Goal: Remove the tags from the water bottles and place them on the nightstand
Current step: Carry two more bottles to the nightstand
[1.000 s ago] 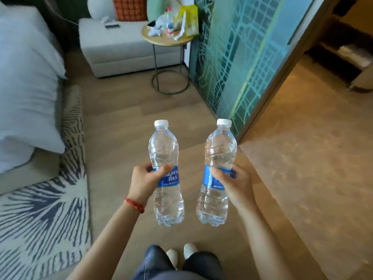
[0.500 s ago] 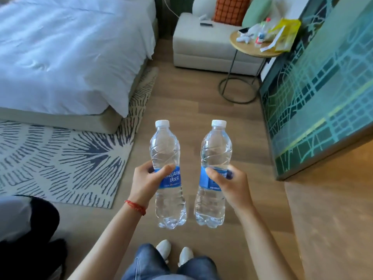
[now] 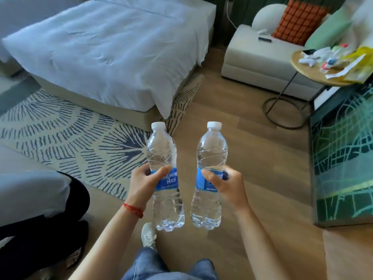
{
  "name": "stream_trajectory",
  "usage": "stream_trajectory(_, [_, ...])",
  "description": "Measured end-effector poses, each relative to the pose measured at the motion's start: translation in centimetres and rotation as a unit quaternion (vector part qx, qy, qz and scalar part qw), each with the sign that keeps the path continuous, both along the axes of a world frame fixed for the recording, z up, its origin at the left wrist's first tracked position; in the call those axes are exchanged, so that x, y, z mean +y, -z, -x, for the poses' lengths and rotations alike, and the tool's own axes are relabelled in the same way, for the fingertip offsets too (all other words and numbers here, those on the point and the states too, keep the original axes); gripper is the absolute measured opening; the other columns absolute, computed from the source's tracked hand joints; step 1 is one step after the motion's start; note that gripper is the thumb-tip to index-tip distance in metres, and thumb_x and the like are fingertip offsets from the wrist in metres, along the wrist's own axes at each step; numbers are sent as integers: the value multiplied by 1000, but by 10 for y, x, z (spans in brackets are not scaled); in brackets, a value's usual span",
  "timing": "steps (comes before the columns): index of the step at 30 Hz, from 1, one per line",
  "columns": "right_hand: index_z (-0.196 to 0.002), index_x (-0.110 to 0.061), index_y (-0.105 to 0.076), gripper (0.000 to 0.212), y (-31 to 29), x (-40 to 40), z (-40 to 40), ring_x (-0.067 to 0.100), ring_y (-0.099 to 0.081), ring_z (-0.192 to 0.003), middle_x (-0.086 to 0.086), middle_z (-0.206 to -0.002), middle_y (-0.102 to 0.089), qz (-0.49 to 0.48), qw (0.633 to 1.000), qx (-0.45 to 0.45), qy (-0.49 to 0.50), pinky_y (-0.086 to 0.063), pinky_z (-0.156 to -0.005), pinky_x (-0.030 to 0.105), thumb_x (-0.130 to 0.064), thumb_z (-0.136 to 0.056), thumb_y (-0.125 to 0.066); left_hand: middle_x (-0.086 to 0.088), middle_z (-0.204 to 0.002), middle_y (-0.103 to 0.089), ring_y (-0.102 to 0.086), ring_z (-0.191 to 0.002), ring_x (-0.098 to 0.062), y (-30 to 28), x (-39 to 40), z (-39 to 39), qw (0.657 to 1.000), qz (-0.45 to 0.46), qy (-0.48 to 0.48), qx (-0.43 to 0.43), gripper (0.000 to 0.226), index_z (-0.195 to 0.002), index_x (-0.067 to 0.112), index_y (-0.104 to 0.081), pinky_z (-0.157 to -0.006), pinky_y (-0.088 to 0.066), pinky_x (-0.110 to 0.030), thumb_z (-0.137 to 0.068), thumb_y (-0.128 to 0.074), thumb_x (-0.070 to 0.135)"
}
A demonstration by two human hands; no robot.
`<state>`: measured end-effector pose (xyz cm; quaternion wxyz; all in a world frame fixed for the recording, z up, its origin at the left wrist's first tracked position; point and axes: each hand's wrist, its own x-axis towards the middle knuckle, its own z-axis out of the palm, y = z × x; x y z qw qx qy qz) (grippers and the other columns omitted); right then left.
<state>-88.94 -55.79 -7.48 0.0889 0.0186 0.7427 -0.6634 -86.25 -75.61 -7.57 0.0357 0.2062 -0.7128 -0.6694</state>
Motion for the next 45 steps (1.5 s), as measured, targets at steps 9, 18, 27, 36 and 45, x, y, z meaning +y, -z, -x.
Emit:
stream_trajectory(9, [-70, -19, -70, 31, 0, -144, 89, 6, -61, -58, -7, -61, -68, 16, 1000, 3, -20, -48, -51, 20, -46, -55, -74, 0, -56, -61, -56, -50, -10, -7, -144, 81, 999, 11, -38, -5, 42, -64, 11, -64, -52, -43, -25, -46, -72, 48])
stream_trajectory(18, [-72, -17, -68, 32, -1, -251, 199, 6, -62, -60, -6, -61, -67, 14, 994, 9, -104, -48, -52, 21, -44, -56, -74, 13, -35, -50, -43, -34, 3, 1, -243, 158, 994, 7, -113, 1, 35, -39, 25, -57, -37, -32, -7, -68, -77, 23])
stream_trajectory(27, [-77, -19, -69, 38, -1, -350, 351, 10, -67, -66, -6, -67, -72, 23, 983, 7, -182, -52, -57, 23, -48, -53, -74, 12, -39, -53, -46, -38, 3, 6, -322, 279, 980, 0, -200, 12, 28, -51, 19, -55, -40, -35, -8, -74, -72, 15])
stream_trajectory(36, [-80, -24, -67, 38, -10, -459, 448, 7, -70, -69, -13, -72, -73, 11, 961, -8, -276, -50, -55, 15, -52, -54, -72, 1, -58, -61, -54, -47, -1, -1, -410, 355, 964, 28, -263, -18, 17, -64, 13, -64, -49, -41, -18, -72, -74, 24])
stream_trajectory(45, [-75, -24, -66, 36, 3, -611, 505, 5, -68, -65, -11, -65, -71, -18, 957, -19, -289, -48, -52, 15, -51, -53, -72, -3, -63, -62, -56, -45, 1, 10, -557, 401, 952, -15, -305, -21, 11, -72, 7, -65, -44, -44, -11, -74, -72, 16])
